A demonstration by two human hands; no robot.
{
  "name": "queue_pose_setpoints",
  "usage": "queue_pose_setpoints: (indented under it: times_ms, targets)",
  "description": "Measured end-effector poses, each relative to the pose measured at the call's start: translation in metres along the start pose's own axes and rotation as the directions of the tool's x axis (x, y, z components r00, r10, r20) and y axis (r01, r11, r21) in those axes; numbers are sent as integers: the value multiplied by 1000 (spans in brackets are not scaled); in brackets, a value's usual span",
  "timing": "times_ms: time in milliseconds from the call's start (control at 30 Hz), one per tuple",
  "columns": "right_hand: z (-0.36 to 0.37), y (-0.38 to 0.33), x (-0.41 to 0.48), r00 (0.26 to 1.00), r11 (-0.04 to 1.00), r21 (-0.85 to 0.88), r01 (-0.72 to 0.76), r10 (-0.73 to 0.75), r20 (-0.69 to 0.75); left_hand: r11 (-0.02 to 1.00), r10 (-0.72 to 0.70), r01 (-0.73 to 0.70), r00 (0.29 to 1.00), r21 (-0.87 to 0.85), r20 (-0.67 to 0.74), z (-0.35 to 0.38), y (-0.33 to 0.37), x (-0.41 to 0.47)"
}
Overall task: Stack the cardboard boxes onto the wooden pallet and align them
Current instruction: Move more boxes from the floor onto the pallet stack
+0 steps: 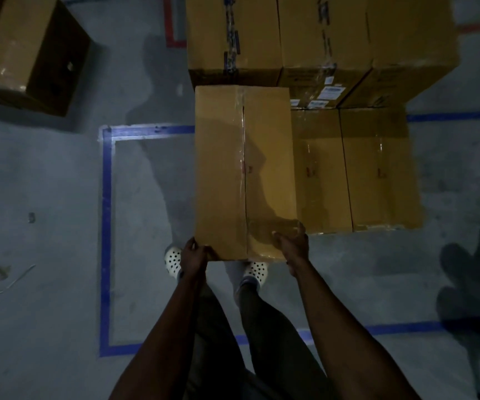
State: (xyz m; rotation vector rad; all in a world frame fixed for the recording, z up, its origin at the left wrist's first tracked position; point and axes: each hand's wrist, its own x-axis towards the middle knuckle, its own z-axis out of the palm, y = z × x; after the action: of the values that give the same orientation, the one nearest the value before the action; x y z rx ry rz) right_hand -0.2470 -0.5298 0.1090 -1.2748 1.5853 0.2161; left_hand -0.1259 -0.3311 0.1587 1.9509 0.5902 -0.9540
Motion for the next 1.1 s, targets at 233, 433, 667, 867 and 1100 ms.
queue_pose_setpoints:
  times_ms: [233, 433, 667, 867, 1100]
  targets:
    - [1, -37, 27, 999, 999, -4, 35, -35, 6, 999, 14, -12, 999, -38, 39, 10, 28, 20]
    - [6, -38, 33, 998, 998, -36, 58, -58, 22, 988, -21, 31, 997, -149, 72, 10, 28, 23]
    - [8, -44, 34, 999, 999, -36, 26, -25, 23, 971, -71, 88, 994, -222, 85, 9, 37, 30]
    - [7, -41, 31, 997, 994, -76, 77, -75, 25, 979, 0, 22, 994, -202, 106, 7, 31, 23]
    - [5, -37, 28, 993, 987, -118, 107, -101, 58, 981, 36, -24, 998, -195, 54, 7, 29, 20]
